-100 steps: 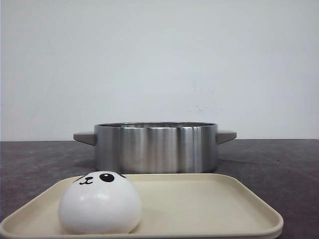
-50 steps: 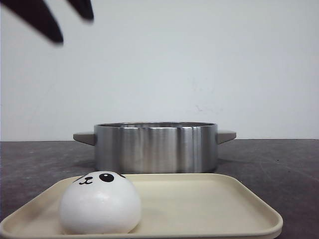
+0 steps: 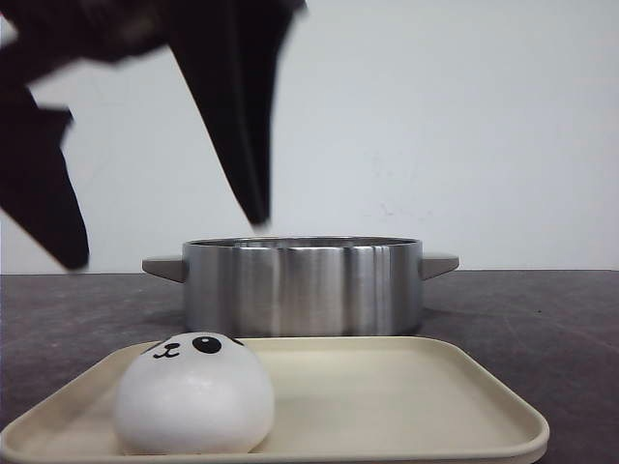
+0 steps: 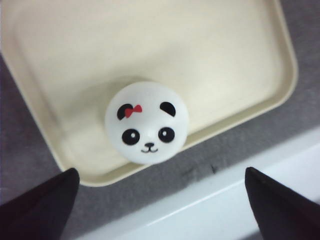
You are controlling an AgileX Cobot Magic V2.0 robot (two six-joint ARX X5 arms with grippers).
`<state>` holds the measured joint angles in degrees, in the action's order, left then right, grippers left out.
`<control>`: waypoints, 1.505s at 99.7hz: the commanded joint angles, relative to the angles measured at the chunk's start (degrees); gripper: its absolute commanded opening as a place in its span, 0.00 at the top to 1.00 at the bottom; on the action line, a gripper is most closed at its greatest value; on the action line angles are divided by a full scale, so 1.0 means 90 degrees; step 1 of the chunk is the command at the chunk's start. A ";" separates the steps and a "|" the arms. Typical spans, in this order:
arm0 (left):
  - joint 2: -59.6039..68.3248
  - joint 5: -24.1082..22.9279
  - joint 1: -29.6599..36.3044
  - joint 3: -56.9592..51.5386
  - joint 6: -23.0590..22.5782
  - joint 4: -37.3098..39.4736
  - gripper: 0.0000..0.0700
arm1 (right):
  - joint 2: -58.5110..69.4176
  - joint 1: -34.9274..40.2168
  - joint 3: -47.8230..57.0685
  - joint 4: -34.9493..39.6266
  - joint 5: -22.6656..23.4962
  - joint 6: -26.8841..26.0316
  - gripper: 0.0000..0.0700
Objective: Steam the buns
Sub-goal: 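Lower the open left gripper onto the last panda bun on the tray, then close the left gripper on the last panda bun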
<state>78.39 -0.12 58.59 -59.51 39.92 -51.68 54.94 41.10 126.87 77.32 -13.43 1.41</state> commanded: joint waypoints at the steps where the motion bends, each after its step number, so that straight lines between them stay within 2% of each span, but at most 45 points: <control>1: 0.0299 -0.0005 0.0066 -0.0032 0.0126 0.0066 0.03 | 0.0046 0.0041 0.0141 0.0452 0.0010 -0.0068 0.99; 24: 0.1010 0.0012 -0.0046 -0.0032 0.0172 0.0095 0.03 | 0.0041 0.0041 0.0141 0.0452 0.0012 -0.0068 0.99; 51: 0.1416 0.0138 -0.0321 -0.0032 0.0202 0.0624 0.04 | 0.0041 0.0041 0.0141 0.0452 0.0010 -0.0066 0.99; 56: 0.1426 0.0138 -0.0357 -0.0032 0.0199 0.0648 0.07 | 0.0041 0.0041 0.0141 0.0452 0.0010 -0.0066 0.99; 65: 0.1428 0.0136 -0.0406 -0.0032 0.0197 0.0656 0.22 | 0.0041 0.0041 0.0141 0.0452 0.0010 -0.0066 0.99; 71: 0.1426 0.0136 -0.0427 -0.0032 0.0197 0.0656 0.27 | 0.0041 0.0041 0.0141 0.0452 0.0010 -0.0066 0.99; 119: 0.1814 0.0471 -0.0425 -0.0032 0.0192 0.0651 0.29 | 0.0041 0.0041 0.0141 0.0452 0.0010 -0.0066 0.99; 124: 0.1846 0.0469 -0.0425 -0.0032 0.0189 0.0646 0.41 | 0.0041 0.0041 0.0141 0.0452 0.0010 -0.0066 0.99; 128: 0.1860 0.0461 -0.0425 -0.0032 0.0187 0.0653 0.58 | 0.0041 0.0041 0.0141 0.0452 0.0010 -0.0066 0.99; 129: 0.1860 0.0459 -0.0425 -0.0032 0.0187 0.0658 0.66 | 0.0041 0.0041 0.0141 0.0452 0.0010 -0.0066 0.99; 137: 0.1860 0.0454 -0.0425 -0.0032 0.0165 0.0704 0.99 | 0.0041 0.0044 0.0141 0.0452 0.0010 -0.0066 0.99; 150: 0.1860 0.0420 -0.0425 -0.0034 0.0114 0.0704 1.00 | 0.0041 0.0044 0.0141 0.0452 0.0010 -0.0066 0.99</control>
<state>94.02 4.05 54.24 -59.48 41.34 -45.28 54.94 41.10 126.87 77.32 -13.43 1.28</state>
